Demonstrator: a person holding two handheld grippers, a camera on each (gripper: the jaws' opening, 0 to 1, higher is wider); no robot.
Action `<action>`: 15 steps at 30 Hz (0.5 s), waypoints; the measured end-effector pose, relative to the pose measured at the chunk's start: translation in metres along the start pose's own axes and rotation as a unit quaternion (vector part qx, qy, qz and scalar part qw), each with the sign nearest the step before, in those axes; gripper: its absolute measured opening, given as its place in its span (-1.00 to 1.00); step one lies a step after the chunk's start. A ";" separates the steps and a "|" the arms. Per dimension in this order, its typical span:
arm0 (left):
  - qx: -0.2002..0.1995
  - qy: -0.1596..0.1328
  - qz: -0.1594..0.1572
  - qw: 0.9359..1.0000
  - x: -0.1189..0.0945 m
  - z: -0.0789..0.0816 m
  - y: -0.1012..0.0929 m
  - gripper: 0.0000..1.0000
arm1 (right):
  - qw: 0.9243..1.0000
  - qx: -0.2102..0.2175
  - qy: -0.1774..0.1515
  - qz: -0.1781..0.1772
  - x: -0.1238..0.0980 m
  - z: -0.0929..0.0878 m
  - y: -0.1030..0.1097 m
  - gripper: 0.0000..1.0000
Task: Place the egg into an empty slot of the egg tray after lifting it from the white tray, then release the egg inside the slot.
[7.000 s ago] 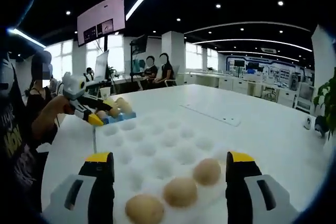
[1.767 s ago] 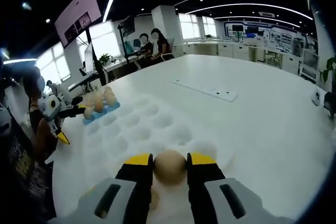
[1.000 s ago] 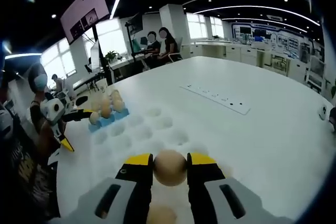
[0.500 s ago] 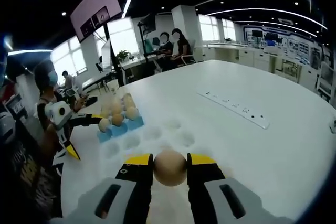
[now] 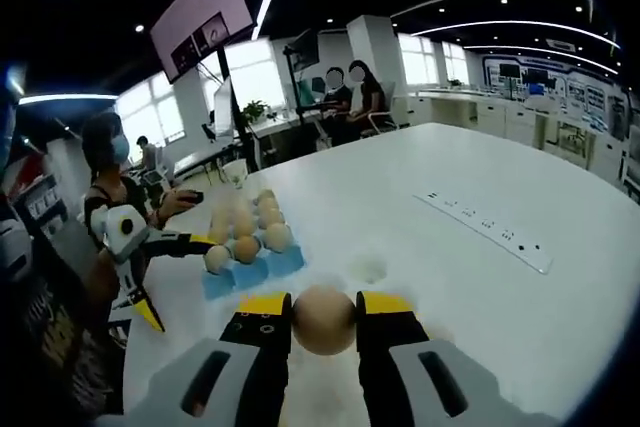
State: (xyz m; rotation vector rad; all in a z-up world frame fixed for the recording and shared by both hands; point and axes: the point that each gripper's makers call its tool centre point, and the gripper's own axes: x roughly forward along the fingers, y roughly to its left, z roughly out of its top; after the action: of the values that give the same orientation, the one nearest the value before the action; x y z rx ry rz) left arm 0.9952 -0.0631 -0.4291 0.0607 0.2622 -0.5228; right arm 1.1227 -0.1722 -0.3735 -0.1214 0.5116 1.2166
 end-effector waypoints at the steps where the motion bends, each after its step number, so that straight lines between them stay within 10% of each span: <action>1: 0.000 -0.001 0.000 1.000 0.000 0.000 0.000 0.95 | 1.000 -0.001 0.000 0.003 0.003 0.001 0.003 -0.47; 15: 0.001 -0.006 -0.001 1.000 -0.001 0.004 -0.016 0.94 | 0.999 -0.011 0.005 0.034 0.042 0.005 0.029 -0.47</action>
State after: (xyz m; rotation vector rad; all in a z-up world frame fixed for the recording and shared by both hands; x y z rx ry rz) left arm 0.9874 -0.0769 -0.4248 0.0600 0.2503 -0.5251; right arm 1.1079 -0.1236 -0.3826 -0.1301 0.5150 1.2880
